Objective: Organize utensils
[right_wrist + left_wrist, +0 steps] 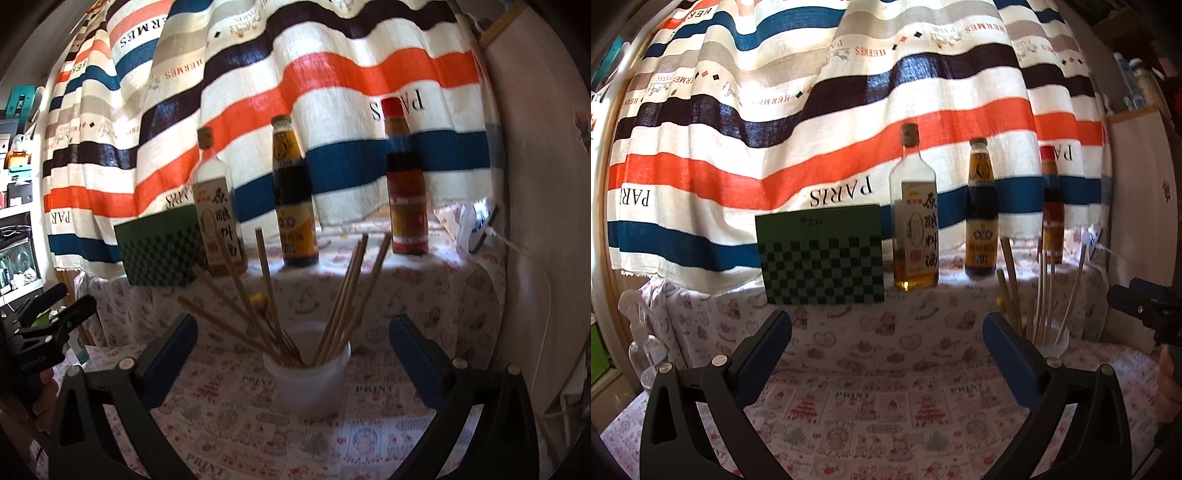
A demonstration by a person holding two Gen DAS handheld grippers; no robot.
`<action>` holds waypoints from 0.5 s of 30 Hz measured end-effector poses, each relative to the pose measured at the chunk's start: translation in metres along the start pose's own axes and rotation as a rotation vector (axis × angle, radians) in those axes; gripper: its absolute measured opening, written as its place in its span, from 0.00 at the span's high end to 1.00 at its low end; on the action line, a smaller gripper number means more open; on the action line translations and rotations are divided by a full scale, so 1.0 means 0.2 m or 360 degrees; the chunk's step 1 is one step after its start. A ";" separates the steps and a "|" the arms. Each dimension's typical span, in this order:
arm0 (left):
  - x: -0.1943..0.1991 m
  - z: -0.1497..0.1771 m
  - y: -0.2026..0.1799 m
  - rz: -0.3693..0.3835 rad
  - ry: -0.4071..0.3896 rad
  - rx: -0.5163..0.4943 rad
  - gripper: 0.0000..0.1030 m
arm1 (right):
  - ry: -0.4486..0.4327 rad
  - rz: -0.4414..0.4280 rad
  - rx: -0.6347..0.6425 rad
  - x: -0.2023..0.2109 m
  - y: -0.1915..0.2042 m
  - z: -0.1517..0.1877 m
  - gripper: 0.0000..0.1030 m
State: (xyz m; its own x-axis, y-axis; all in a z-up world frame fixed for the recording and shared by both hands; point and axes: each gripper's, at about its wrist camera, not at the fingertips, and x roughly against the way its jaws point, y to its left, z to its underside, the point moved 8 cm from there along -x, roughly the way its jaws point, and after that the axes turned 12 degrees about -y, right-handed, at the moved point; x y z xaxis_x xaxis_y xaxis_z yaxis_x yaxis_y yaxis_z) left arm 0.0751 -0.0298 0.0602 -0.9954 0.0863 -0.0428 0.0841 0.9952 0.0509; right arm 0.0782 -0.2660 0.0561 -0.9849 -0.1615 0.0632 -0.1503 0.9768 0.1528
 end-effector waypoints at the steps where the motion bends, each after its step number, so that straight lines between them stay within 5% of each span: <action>1: 0.00 0.04 0.00 0.0008 0.0012 0.0006 0.00 | 0.0011 0.0005 -0.0013 0.00 -0.01 0.03 0.00; 7: -0.05 0.25 0.05 -0.0030 0.0099 0.0146 0.00 | 0.0085 0.0043 -0.0030 -0.06 -0.06 0.16 0.00; 15: -0.07 0.37 0.04 -0.0033 0.0200 0.0079 0.00 | 0.0102 0.0111 0.0040 -0.10 -0.10 0.26 0.00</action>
State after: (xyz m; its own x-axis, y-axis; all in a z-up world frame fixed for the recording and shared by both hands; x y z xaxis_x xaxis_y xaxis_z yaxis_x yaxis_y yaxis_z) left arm 0.0924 -0.0197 -0.0134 -0.9947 0.0623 0.0820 0.0627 0.9980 0.0019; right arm 0.0965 -0.2741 -0.0004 -0.9855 -0.1008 0.1361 -0.0845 0.9891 0.1207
